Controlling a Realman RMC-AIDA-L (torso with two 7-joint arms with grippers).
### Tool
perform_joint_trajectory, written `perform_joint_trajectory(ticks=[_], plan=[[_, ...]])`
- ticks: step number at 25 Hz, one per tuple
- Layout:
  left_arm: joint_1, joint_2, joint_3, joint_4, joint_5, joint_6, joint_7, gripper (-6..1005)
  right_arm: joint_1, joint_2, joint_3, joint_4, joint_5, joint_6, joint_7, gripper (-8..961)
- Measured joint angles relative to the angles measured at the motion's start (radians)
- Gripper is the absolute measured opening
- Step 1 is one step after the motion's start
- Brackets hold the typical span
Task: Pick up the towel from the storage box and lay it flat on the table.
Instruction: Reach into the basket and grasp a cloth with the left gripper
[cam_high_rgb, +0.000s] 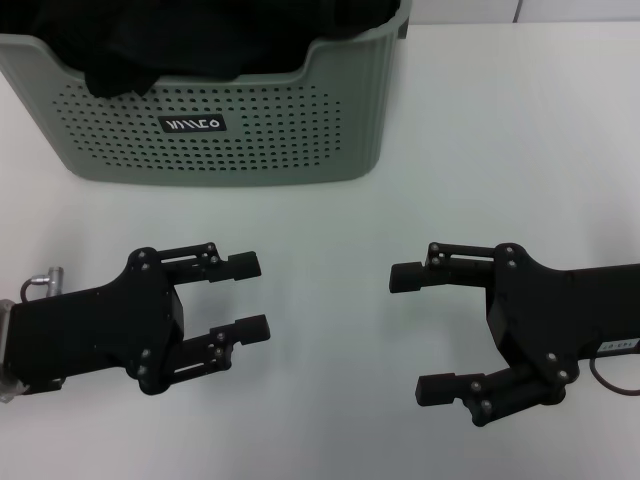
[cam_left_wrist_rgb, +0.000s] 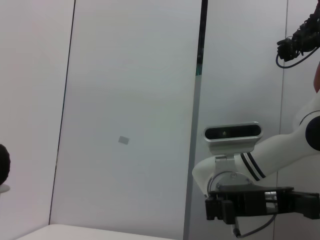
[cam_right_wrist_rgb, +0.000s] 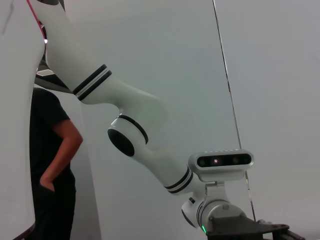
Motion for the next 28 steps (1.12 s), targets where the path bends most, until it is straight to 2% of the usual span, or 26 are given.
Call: perform_joint_trajectory(ticks=[12, 15, 21, 26, 28], plan=[[-0.001, -0.003, 0.0, 0.001, -0.002, 0.002, 0.003, 523, -0.003, 0.0, 0.0, 0.0, 0.0, 0.001, -0.001, 879], [0.006, -0.007, 0.0, 0.0, -0.053, 0.001, 0.012, 518, -0.006, 0.0, 0.008, 0.0, 0.0, 0.002, -0.001, 877], [0.071, -0.03, 0.0, 0.017, -0.348, 0.008, 0.045, 508, -0.018, -0.002, 0.028, 0.0, 0.0, 0.002, -0.004, 874], [0.079, -0.082, 0.0, 0.014, -0.624, -0.007, 0.032, 500, -0.02, -0.003, 0.029, 0.006, -0.001, 0.002, -0.022, 871], [0.069, -0.093, 0.0, 0.016, -0.673, -0.024, 0.015, 496, -0.02, -0.002, 0.029, 0.007, -0.001, 0.002, -0.026, 870]])
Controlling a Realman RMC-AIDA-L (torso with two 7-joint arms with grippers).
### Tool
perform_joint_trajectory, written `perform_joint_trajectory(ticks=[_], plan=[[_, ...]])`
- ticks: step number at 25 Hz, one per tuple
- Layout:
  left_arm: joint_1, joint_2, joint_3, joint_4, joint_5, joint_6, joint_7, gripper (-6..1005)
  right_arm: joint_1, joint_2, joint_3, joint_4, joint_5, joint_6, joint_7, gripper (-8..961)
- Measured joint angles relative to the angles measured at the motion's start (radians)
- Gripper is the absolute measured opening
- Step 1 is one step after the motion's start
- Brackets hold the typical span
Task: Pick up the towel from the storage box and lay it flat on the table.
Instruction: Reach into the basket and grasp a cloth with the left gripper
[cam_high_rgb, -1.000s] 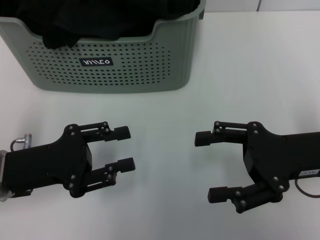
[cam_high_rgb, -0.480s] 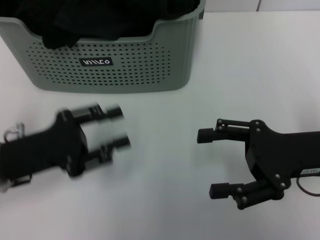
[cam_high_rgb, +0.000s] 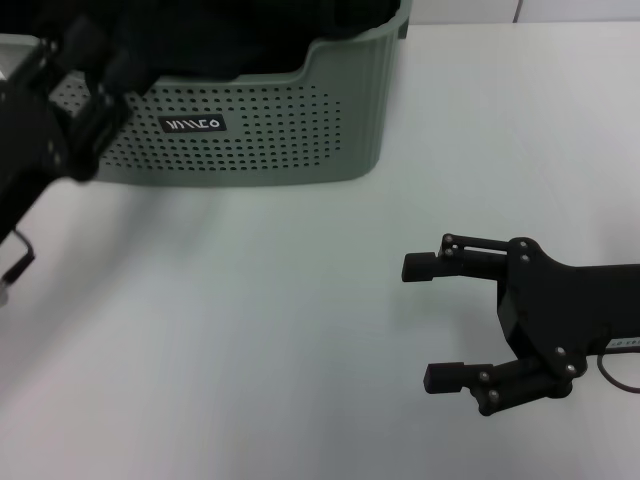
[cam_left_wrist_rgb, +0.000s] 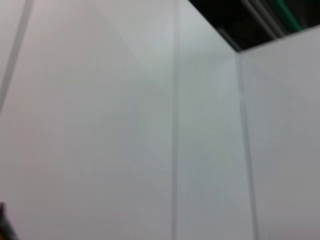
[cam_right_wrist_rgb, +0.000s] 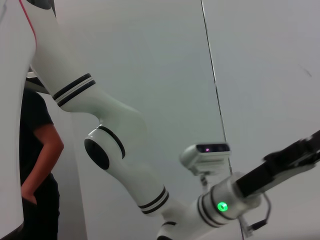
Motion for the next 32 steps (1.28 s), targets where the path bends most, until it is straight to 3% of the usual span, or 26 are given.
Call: perform_joint_trajectory(ticks=[8, 19, 32], plan=[[-0.079, -0.04, 0.0, 0.005, -0.175, -0.177, -0.099, 483, -0.015, 0.003, -0.001, 0.0, -0.001, -0.005, -0.001, 865], [-0.168, -0.094, 0.0, 0.01, -0.328, -0.348, 0.07, 464, -0.023, 0.004, -0.003, 0.0, 0.0, -0.01, -0.004, 858], [-0.187, -0.089, 0.0, 0.059, -0.434, -0.461, 0.107, 443, -0.015, 0.005, -0.002, 0.001, 0.0, -0.011, -0.015, 851]])
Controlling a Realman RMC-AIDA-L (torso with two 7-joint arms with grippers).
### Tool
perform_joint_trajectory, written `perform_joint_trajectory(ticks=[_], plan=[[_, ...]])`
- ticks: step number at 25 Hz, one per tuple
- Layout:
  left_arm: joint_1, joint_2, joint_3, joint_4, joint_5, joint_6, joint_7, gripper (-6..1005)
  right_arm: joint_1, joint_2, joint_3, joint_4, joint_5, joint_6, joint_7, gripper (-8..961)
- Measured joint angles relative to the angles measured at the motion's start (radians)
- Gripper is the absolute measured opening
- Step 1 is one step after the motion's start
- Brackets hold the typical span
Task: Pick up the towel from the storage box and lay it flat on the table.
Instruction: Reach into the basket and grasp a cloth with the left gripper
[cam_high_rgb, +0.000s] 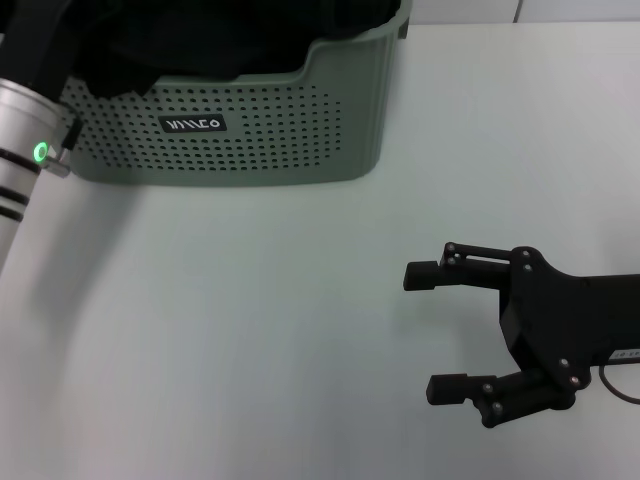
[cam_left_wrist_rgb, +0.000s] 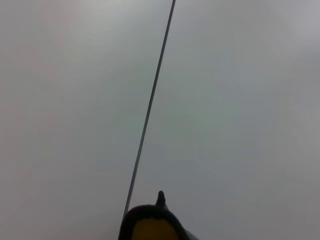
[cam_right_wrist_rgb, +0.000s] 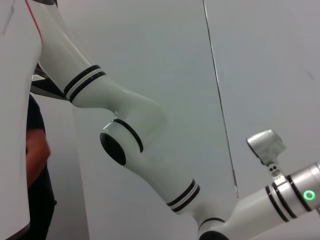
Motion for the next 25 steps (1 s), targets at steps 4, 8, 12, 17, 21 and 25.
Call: perform_joint_trajectory(ticks=[4, 8, 12, 17, 21, 25], plan=[[-0.02, -0.006, -0.001, 0.007, -0.021, -0.034, 0.041, 436, -0.004, 0.0, 0.0, -0.002, 0.0, 0.0, -0.002, 849], [-0.023, -0.005, -0.001, 0.039, -0.026, -0.072, 0.069, 429, -0.007, 0.0, 0.002, 0.0, 0.0, 0.0, -0.011, 846], [-0.022, -0.003, -0.001, 0.058, -0.058, -0.105, 0.102, 423, -0.01, 0.0, 0.003, 0.001, 0.0, 0.0, -0.011, 844], [-0.015, -0.005, -0.001, 0.069, -0.072, -0.109, 0.115, 414, -0.011, 0.0, 0.003, 0.001, 0.0, 0.0, -0.011, 841], [-0.015, -0.006, 0.007, 0.078, -0.061, -0.109, 0.114, 408, -0.011, 0.0, 0.002, 0.001, 0.0, -0.001, -0.011, 839], [-0.019, -0.01, 0.005, 0.079, -0.055, -0.109, 0.107, 401, -0.012, 0.0, 0.001, 0.001, 0.0, -0.004, -0.012, 836]])
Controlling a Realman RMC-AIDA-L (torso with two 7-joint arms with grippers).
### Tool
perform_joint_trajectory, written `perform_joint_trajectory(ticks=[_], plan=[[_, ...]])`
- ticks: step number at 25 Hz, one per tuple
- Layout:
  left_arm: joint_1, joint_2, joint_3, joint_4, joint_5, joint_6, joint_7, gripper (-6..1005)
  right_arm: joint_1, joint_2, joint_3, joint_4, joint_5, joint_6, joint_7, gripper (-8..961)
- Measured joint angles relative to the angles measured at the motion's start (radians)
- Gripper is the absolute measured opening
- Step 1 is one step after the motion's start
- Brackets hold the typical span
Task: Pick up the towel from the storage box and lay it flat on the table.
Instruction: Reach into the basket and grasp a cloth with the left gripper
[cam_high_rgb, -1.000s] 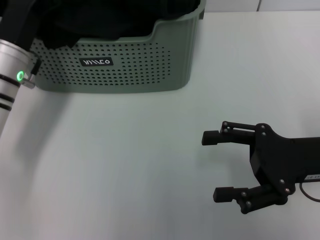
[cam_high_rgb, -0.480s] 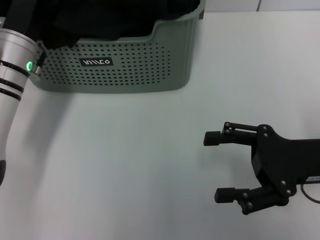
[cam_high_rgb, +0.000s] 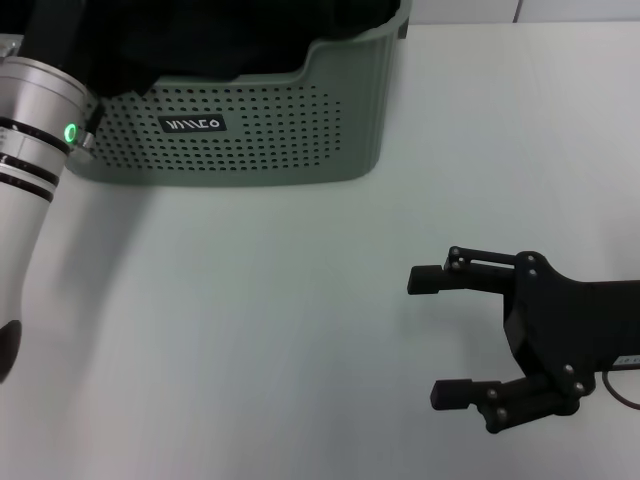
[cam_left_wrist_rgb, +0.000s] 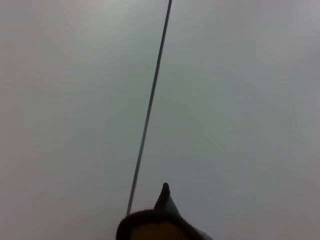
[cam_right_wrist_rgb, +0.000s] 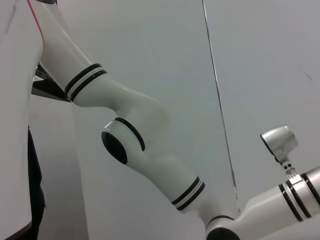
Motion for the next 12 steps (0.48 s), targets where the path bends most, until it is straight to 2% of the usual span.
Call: perform_joint_trajectory(ticks=[6, 12], plan=[[0.031, -0.003, -0.005, 0.06, -0.02, 0.005, 0.0, 391, -0.012, 0.001, 0.001, 0.0, 0.005, -0.014, -0.001, 833], [0.04, 0.005, -0.006, 0.074, -0.018, 0.007, -0.008, 148, -0.014, 0.0, 0.001, 0.0, 0.008, -0.018, -0.01, 829]])
